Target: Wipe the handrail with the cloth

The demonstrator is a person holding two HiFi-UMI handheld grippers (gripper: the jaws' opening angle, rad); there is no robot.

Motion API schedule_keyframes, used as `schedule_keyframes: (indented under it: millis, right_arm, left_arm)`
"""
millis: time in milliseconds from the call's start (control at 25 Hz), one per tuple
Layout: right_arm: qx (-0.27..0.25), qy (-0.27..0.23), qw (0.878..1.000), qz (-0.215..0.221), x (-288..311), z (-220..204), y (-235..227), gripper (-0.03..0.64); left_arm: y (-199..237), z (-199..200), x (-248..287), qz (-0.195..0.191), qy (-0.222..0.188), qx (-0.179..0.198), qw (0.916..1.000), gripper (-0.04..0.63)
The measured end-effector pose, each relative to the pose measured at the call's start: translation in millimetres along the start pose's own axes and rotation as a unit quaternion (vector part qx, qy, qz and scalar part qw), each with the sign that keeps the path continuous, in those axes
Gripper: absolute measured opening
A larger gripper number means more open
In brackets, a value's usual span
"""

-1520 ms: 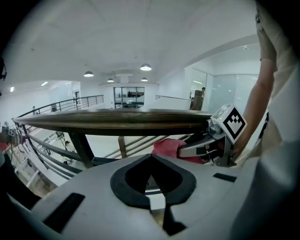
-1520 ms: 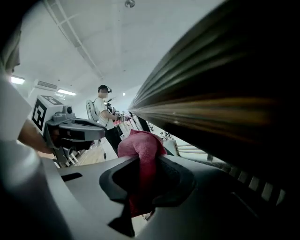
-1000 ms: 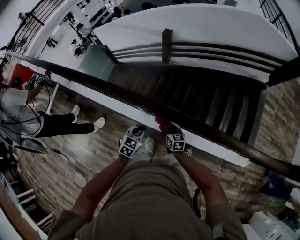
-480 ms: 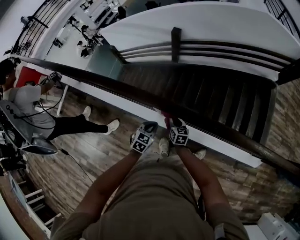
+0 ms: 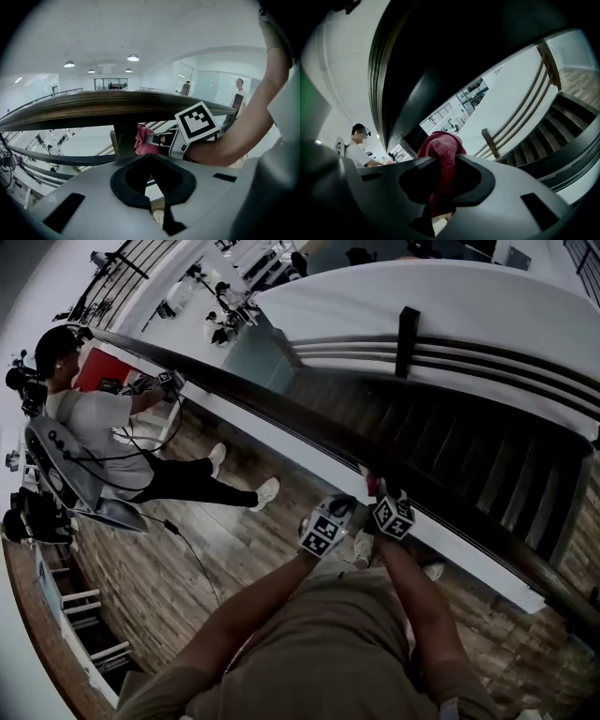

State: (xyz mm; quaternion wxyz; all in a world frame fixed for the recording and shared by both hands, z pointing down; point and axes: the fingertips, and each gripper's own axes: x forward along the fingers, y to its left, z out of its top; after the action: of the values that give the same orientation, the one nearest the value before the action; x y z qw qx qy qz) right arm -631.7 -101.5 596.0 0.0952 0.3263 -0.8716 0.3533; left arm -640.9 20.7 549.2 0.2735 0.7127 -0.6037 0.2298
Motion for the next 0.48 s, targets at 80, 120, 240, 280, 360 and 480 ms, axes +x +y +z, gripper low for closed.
schedule_keyframes:
  millis: [80,120,240,280,360,480]
  right_arm:
    - [0.025,-0.014,0.999,0.016,-1,2,2,0.077]
    - [0.037,-0.018,0.999,0.024,3,-3,3,0.077]
    - [0.053,-0.012,0.998,0.031,18,-19,8,0.077]
    - [0.052,-0.005,0.998,0.03,23,-22,9,0.076]
    - [0.043,0.025,0.999,0.02,31,-33,1,0.077]
    - [0.023,0.08,0.997,-0.002,36,-58,-28,0.077]
  left_arm:
    - [-5,-5,-1,-0.006,0.001,0.006,1.0,0.015]
    - [-4,-11,-1,-0.005,0.004,0.009,0.9999,0.015]
    - [7,-22,-9,0.003,0.011,0.014,0.9998,0.015]
    - [11,-23,-12,0.005,0.012,0.017,0.9998,0.015]
    - [13,-26,-14,0.007,0.015,0.021,0.9996,0.015]
    - [2,-37,-4,0.006,0.023,0.027,0.9994,0.015]
